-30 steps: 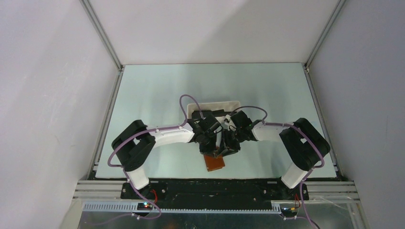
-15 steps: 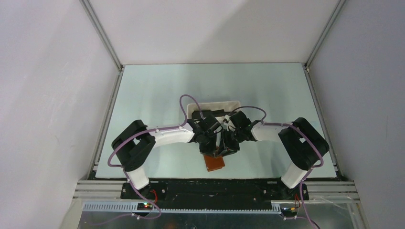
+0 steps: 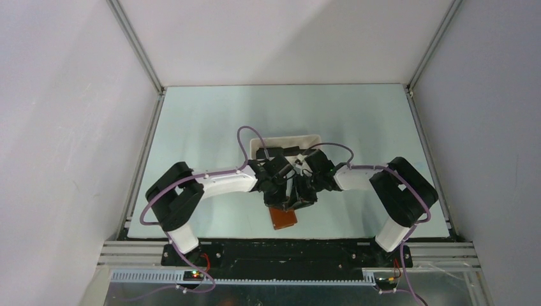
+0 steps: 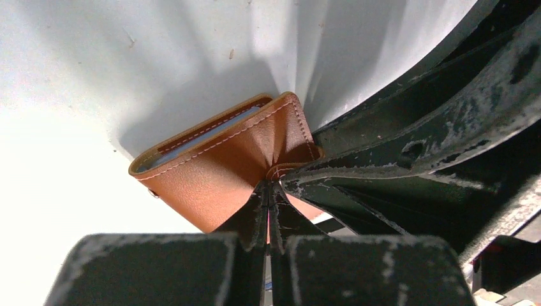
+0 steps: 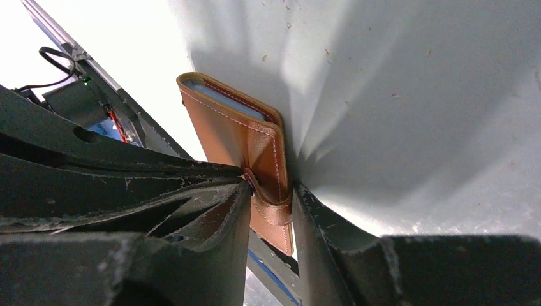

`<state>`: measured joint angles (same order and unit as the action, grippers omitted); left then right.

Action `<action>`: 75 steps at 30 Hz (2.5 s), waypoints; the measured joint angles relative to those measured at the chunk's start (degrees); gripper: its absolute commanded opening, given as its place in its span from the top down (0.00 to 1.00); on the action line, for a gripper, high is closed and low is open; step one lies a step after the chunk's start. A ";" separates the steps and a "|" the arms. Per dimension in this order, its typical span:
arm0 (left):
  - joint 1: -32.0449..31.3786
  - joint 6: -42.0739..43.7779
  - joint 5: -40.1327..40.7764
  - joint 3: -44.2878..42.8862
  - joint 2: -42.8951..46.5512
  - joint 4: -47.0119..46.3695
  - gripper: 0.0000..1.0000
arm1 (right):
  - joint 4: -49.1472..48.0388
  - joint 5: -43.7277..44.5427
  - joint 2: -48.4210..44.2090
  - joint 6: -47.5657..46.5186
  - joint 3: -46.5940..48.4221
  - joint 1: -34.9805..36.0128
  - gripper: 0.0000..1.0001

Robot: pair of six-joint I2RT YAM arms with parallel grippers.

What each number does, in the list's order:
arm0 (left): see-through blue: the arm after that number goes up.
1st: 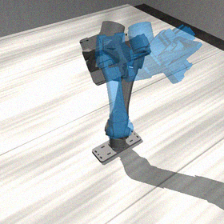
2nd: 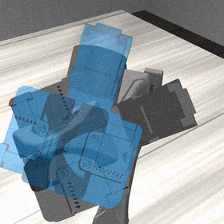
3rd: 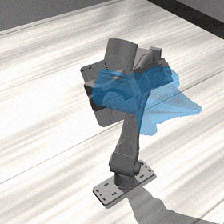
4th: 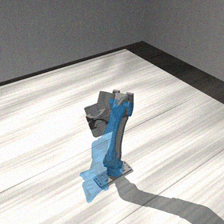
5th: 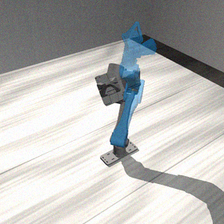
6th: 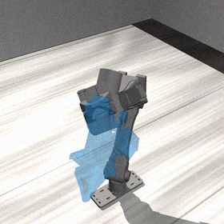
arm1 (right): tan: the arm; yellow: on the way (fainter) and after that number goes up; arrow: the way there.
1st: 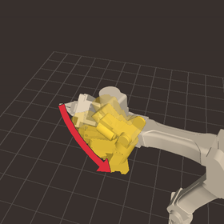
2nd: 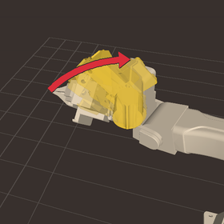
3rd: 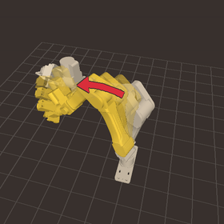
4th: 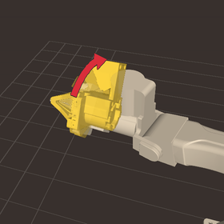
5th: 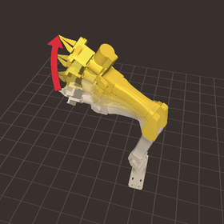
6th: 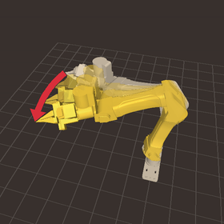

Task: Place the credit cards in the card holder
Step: Close the card holder at the center of the board.

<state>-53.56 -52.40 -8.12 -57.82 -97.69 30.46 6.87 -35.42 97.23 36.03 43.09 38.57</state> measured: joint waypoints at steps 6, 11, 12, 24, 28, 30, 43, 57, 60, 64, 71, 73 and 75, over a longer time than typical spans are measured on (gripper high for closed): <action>0.00 0.02 1.84 0.09 0.85 0.07 1.00 | -2.08 -0.72 -0.07 0.39 -0.81 0.35 0.61; 0.00 0.42 3.21 0.13 1.38 0.37 1.00 | -2.84 -1.33 -0.46 0.52 -1.09 0.52 0.54; 0.00 0.44 3.28 0.22 1.44 0.35 1.00 | -2.86 -1.31 -0.61 0.59 -1.16 0.55 0.54; 1.42 -1.09 2.82 6.38 9.64 -1.14 0.38 | -1.18 0.07 -3.87 1.42 -3.08 -0.17 0.56; 3.02 -2.71 1.09 10.36 16.15 -4.83 0.44 | -1.22 0.42 -4.57 1.49 -4.15 -0.87 0.60; 3.72 -3.76 -0.87 13.03 18.21 -8.61 0.46 | -1.33 0.22 -4.61 1.53 -4.50 -1.40 0.62; 4.74 -11.58 -8.22 23.82 16.59 -26.58 0.64 | -3.58 -1.18 -3.39 2.43 -4.83 -3.04 0.65; 4.85 -12.15 -8.81 23.78 12.15 -29.55 0.85 | -6.54 -3.80 -1.16 3.50 -4.83 -2.99 0.67; 4.85 -12.09 -8.74 23.78 12.04 -29.53 0.97 | -6.78 -3.89 -1.11 3.52 -4.83 -2.75 0.67; 4.85 -12.11 -8.68 23.78 11.85 -29.59 1.00 | -6.99 -4.02 -0.94 3.63 -4.83 -2.29 0.66; 4.90 -12.09 -8.68 23.76 11.82 -29.59 1.00 | -7.28 -4.33 -0.90 3.85 -4.81 -2.14 0.62; 4.90 -12.07 -8.61 23.76 11.87 -29.55 1.00 | -7.39 -4.46 -0.90 3.89 -4.74 -2.03 0.62; 4.90 -11.98 -8.35 23.69 12.13 -29.11 1.00 | -7.43 -4.46 -0.87 3.89 -4.70 -1.84 0.62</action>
<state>-48.66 -64.38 -16.47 -34.13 -85.56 1.34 -0.56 -39.88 96.36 39.92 38.39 36.73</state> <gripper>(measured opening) 0.003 0.380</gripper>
